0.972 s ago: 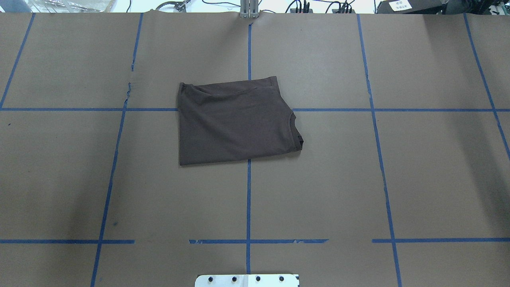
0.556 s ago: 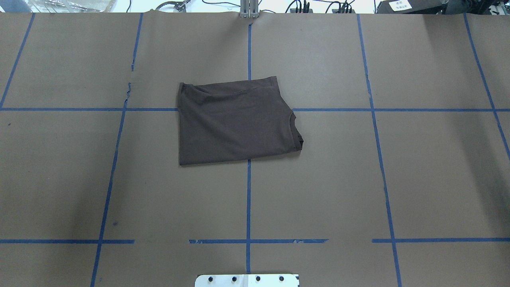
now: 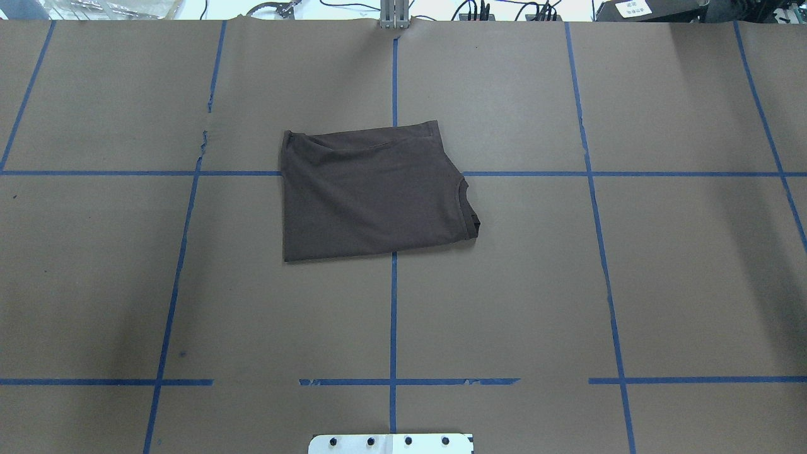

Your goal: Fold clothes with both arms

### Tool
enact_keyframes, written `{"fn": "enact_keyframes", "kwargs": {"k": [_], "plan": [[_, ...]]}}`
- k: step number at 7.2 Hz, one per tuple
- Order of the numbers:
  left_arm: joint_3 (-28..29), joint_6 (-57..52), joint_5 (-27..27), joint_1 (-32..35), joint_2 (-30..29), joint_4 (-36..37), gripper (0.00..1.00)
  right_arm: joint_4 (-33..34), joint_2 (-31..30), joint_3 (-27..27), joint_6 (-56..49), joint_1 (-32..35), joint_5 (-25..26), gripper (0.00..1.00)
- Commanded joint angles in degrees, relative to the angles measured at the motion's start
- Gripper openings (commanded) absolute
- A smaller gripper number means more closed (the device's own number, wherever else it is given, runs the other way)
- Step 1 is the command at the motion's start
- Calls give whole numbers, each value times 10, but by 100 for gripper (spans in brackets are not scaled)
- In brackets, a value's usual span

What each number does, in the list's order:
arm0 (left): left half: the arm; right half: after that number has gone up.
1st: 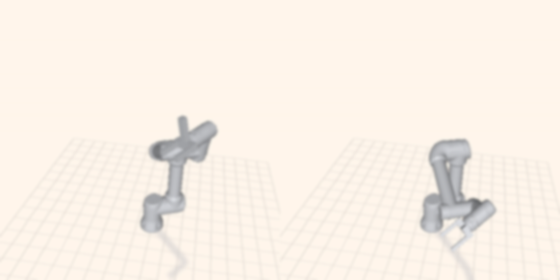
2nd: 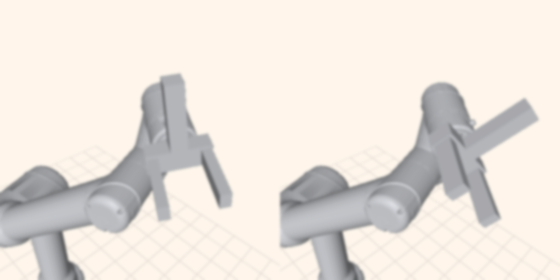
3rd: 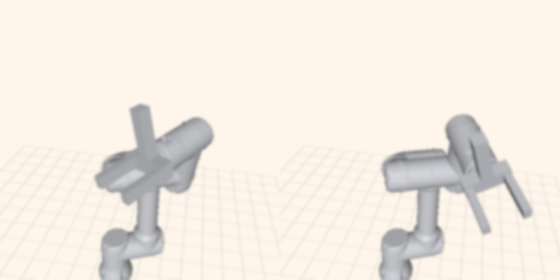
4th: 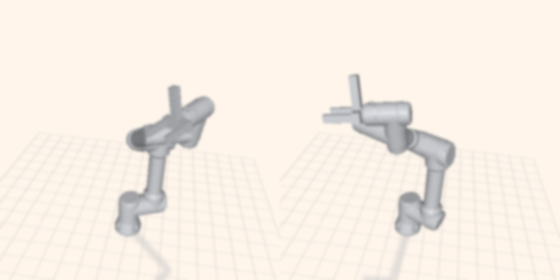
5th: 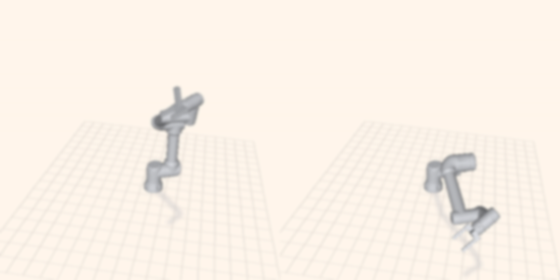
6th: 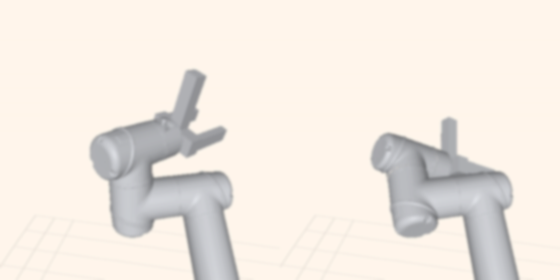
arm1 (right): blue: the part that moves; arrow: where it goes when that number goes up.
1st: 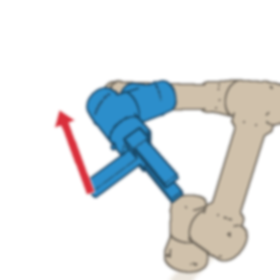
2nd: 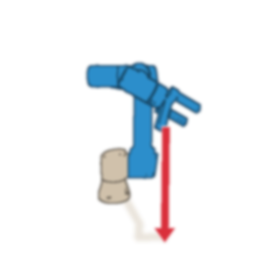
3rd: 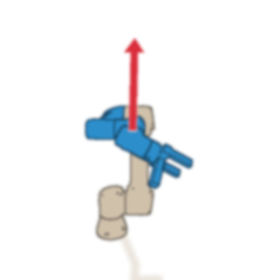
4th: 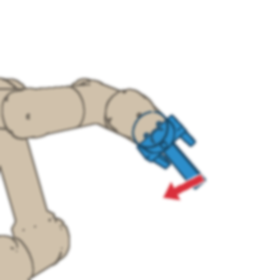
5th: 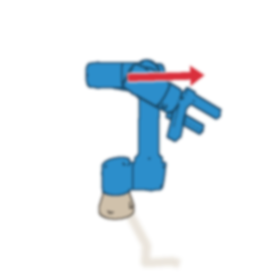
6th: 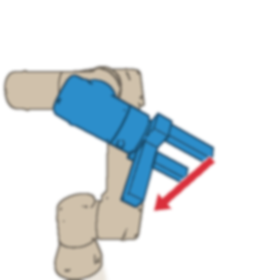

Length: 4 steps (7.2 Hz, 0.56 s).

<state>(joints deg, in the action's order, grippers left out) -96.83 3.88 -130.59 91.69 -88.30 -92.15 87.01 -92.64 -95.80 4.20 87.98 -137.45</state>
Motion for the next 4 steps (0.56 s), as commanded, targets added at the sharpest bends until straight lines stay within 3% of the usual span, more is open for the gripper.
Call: {"fn": "enact_keyframes", "kwargs": {"k": [1,4], "plan": [[0,-5,2,1,-1,-1,100,0,0,1,-1,0,0,100],[0,-5,6,1,1,-17,100,0,0,1,-2,0,-1,100]]}}
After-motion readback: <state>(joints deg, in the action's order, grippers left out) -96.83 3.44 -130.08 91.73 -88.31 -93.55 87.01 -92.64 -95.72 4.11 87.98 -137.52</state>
